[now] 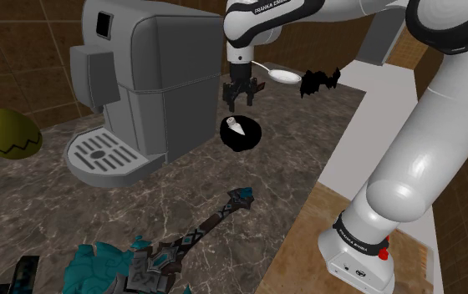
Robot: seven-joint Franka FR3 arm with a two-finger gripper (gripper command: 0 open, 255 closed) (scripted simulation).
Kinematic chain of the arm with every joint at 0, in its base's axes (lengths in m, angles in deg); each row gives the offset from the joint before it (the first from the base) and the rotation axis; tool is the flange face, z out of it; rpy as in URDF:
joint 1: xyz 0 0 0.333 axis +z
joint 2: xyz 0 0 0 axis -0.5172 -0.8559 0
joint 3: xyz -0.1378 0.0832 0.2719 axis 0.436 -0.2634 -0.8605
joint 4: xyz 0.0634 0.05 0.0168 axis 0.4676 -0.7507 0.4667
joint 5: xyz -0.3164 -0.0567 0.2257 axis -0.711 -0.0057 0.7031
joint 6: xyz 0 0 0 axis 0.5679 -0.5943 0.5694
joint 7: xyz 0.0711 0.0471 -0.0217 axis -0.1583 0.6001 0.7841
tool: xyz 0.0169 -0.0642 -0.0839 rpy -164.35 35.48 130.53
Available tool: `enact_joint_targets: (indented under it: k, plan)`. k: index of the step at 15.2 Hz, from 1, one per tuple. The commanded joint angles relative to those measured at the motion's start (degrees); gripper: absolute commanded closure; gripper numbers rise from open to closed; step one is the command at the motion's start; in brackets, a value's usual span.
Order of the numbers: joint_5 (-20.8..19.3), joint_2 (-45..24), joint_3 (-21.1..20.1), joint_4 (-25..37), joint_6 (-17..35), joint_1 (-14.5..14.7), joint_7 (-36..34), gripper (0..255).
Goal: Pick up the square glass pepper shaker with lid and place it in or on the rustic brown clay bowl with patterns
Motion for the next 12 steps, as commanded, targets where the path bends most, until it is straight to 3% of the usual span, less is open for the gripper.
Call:
enact_joint_targets:
  k: [1,4,12]
  plan:
    - [0.0,0.1,0.0,1.9,-1.9,0.0,0.0,0]
    - [0.1,-0.2,-0.1,7.5,-7.3,0.1,0.0,0]
    - [0.1,-0.2,-0.1,7.5,-7.3,0.1,0.0,0]
